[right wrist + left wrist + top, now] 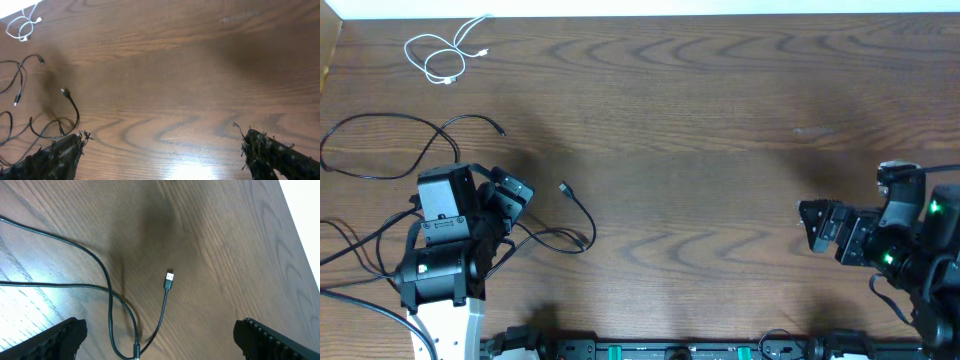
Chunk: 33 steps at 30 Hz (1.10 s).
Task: Untangle cables
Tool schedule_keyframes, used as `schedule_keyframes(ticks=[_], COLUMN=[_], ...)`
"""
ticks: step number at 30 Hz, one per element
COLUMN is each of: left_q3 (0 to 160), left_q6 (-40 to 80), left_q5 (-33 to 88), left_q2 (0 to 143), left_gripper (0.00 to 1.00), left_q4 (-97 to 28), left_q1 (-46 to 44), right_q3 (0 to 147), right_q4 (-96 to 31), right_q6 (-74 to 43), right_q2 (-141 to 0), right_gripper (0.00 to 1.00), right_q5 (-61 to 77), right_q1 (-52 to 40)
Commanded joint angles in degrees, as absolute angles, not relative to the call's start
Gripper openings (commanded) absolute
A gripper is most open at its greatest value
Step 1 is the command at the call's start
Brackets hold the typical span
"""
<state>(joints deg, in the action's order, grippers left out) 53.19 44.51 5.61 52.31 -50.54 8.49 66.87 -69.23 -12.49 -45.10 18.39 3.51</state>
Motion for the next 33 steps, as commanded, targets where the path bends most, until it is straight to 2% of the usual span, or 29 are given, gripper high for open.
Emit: schedule_keyframes(ticks=[1, 33], left_q3=[53.9, 53.9], left_q6=[43.3, 43.3], left_q5=[4.4, 4.4], left_q2=[52.4, 52.4], left_gripper=[1.00, 1.00], left_q4=[-50.5, -50.5], left_q1=[8.4, 8.4], right_q3=[66.5, 66.5], right_q4=[-69.4, -70.3], right_q6=[-11.7, -11.7], right_q2=[-44.0, -37.6], right_gripper=[0.99, 0.99], right_q5=[18.3, 18.3], right_q1=[3.3, 3.3])
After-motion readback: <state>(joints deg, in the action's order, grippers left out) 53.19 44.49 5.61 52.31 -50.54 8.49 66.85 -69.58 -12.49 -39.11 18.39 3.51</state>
